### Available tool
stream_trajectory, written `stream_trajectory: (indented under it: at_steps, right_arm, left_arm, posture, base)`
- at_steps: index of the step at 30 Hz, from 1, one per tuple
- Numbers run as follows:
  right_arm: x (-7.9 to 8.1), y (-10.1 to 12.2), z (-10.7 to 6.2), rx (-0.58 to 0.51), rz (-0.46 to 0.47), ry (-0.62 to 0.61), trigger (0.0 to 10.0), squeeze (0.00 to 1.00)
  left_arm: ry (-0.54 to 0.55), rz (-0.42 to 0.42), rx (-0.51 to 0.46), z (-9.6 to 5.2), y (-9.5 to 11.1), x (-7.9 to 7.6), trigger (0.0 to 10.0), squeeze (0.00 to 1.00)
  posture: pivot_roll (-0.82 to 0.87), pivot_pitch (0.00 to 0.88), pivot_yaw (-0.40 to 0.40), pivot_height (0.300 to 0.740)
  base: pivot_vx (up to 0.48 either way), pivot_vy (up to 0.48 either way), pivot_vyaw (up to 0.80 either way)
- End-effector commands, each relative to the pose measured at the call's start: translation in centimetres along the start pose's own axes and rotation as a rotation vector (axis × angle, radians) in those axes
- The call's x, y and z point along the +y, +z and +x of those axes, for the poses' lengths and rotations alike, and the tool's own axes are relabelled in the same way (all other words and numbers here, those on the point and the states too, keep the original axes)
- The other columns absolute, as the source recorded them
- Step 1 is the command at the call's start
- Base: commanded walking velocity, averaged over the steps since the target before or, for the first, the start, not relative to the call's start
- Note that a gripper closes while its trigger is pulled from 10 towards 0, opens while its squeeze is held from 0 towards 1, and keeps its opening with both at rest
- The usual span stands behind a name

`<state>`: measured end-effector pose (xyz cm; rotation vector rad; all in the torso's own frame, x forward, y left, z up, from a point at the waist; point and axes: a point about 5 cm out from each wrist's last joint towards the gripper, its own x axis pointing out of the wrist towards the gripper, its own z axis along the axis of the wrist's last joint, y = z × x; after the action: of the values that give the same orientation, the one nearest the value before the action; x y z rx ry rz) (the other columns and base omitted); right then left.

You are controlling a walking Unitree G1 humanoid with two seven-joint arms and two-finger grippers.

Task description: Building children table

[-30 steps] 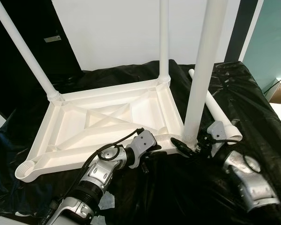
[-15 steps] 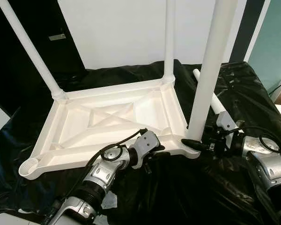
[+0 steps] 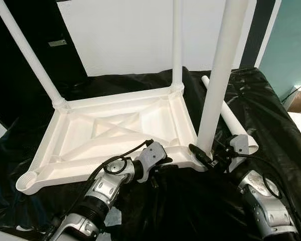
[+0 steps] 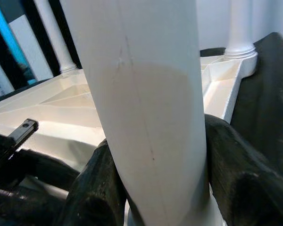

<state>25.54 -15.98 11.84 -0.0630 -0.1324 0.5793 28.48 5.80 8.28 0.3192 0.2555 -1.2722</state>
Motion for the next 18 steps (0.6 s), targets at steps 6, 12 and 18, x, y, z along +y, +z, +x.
stream_trajectory:
  at_steps: [6,12,18]
  right_arm:
    - [0.9,0.3,1.0,-0.053,0.048,-0.082,0.0,0.0]
    - [1.0,-0.1,1.2,0.006,0.077,-0.001,10.0,1.0]
    - [-0.1,0.7,2.1,0.035,-0.016,0.141,10.0,0.0]
  left_arm:
    - [-0.128,-0.078,0.137,0.5,-3.2,-2.0,10.0,0.0]
    - [-0.124,-0.08,0.142,0.3,-3.3,-2.0,10.0,0.0]
    - [-0.125,-0.08,0.14,0.4,-3.2,-2.0,10.0,0.0]
  posture:
    - [-0.04,0.0,0.079,0.74]
    - [-0.04,0.0,0.083,0.74]
    - [-0.05,0.0,0.085,0.74]
  base:
    - [0.0,0.0,0.0]
    - [0.0,0.0,0.0]
    - [0.0,0.0,0.0]
